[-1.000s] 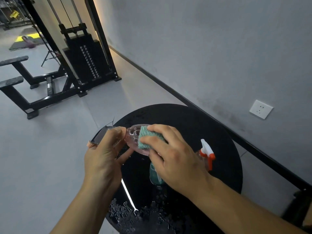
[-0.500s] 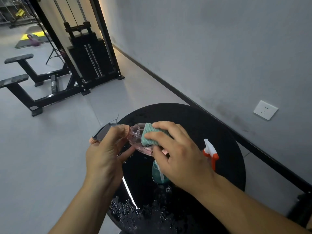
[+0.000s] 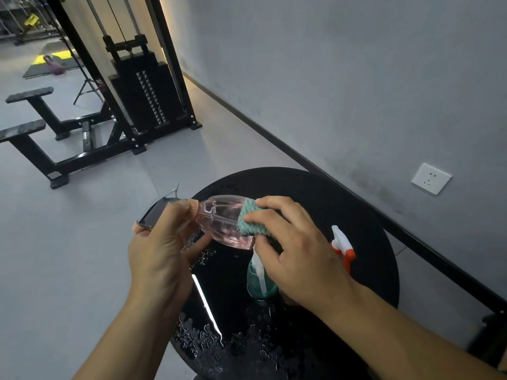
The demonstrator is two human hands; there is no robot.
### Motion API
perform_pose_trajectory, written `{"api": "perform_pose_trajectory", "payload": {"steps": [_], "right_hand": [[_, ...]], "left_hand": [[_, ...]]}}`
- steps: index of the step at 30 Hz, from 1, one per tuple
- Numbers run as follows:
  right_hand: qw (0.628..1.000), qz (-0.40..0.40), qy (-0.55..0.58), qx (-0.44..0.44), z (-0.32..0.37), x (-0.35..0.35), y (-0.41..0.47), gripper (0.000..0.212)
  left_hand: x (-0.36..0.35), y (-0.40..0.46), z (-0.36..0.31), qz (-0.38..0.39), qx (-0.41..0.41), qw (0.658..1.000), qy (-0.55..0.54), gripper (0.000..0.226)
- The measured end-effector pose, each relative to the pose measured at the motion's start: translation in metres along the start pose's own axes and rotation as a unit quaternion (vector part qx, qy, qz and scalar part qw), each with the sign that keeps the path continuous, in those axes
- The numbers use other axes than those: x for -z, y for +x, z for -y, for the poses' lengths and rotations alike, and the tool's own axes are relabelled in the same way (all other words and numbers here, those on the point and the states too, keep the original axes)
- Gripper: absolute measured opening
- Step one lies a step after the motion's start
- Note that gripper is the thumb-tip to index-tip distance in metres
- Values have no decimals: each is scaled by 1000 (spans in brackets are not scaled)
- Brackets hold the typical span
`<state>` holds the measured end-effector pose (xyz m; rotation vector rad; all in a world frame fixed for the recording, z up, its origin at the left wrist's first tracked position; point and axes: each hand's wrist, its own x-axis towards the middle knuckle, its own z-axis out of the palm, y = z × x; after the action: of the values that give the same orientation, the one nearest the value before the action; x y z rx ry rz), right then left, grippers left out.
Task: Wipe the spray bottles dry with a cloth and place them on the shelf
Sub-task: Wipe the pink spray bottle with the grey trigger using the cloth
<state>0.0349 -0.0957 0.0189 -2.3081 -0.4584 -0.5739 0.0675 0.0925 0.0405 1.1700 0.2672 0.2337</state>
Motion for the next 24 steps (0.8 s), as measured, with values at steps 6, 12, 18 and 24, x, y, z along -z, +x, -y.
{"api": "perform_pose_trajectory", "payload": {"steps": [6,12,18,24], "right_hand": [[1000,7,-4,21,3,-2,0,31],[1000,-13,10,9,1,0,0,30],[999,-19,46,-6,6,0,-1,29],[998,-35,56,22,5,-2,-2,30]], "left_hand": [[-5,-4,5,4,9,1000,20,21],[2,0,-1,3,0,1000,-1,16],[3,0,1,5,-5,1000,-1,23],[2,1,4,12,17,1000,-6,13]]}}
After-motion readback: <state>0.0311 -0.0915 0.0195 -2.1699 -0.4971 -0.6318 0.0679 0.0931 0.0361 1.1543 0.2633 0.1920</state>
